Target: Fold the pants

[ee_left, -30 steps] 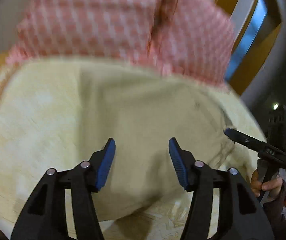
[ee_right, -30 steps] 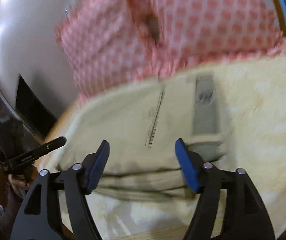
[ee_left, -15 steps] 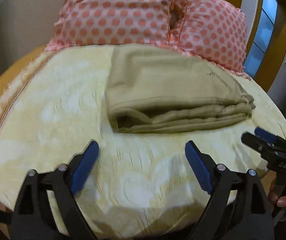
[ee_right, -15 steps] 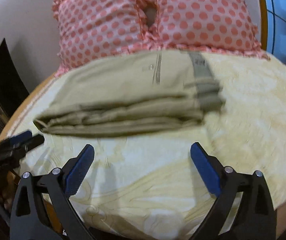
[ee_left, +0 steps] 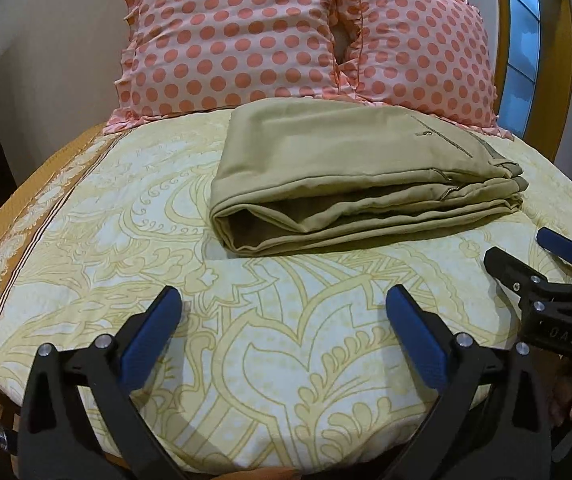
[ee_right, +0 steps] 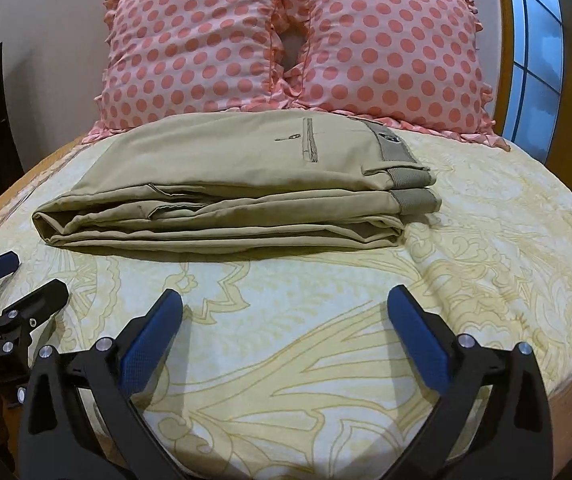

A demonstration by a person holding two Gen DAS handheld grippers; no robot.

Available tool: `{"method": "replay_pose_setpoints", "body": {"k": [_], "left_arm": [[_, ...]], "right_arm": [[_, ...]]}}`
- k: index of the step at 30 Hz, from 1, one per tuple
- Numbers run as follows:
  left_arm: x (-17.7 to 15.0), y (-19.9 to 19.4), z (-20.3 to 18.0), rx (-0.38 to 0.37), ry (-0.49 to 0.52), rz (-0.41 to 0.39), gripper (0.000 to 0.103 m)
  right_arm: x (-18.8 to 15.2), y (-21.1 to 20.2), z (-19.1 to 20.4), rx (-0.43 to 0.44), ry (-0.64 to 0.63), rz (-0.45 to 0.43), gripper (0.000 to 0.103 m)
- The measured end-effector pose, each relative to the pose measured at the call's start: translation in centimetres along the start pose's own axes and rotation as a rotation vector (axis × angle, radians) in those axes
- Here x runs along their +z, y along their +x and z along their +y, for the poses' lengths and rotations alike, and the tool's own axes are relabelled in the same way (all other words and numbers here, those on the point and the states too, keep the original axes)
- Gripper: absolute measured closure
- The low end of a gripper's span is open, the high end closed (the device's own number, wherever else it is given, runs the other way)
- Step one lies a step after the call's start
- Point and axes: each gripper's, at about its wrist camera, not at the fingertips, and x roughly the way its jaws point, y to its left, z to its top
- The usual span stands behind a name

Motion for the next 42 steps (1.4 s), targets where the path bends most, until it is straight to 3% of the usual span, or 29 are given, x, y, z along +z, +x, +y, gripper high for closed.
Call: {"method": "replay_pose_setpoints", "body": {"k": [42], "left_arm": [[0.03,0.2,0.77,0.003,-0.005,-0.007,0.002]], "right_arm": [[-0.16,-0.05,-0.25,0.0,-0.001,-0.013,0.001]]}}
